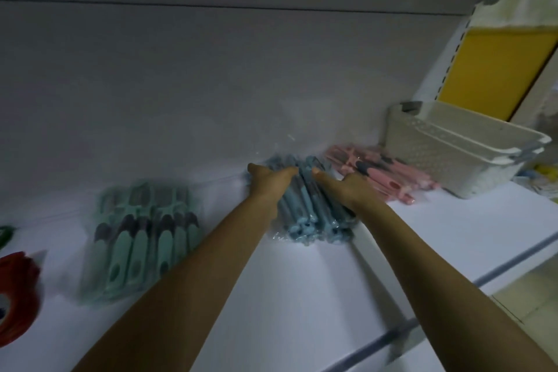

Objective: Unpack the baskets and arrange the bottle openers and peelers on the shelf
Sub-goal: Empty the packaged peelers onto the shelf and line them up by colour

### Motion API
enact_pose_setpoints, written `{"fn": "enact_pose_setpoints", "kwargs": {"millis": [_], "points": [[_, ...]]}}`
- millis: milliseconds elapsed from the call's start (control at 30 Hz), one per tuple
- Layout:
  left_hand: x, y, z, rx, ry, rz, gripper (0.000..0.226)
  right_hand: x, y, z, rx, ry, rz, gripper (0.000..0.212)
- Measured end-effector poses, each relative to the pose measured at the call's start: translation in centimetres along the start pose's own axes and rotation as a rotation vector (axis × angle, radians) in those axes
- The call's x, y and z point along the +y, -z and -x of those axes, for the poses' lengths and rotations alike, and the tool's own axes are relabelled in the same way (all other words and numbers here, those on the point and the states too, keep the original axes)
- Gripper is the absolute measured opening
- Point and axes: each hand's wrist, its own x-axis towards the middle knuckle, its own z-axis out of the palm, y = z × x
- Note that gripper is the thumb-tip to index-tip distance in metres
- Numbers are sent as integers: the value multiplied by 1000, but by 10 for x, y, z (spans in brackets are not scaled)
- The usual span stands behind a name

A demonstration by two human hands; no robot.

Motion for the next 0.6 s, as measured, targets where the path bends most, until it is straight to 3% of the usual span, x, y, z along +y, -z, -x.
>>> {"fn": "enact_pose_setpoints", "kwargs": {"millis": [133,233,333,467,533,600], "points": [[-9,-3,-2,32,-40,76,79,-14,4,-9,-161,-94,-85,76],[-36,-6,14,377,-386,-142,64,-17,-5,-10,-170,-86,-67,55],[-42,-6,18,549,-412,-90,73,-14,-16,-8,-74,-33,-79,57],[-35,5,13,379,-119,210,95,-10,-23,-1,-124,9,-155,61],[-32,16,9,279,55,366,89,-8,-21,6,-200,-6,-300,57],[-30,24,8,57,87,361,66,-3,-18,12,-275,4,-443,58]]}}
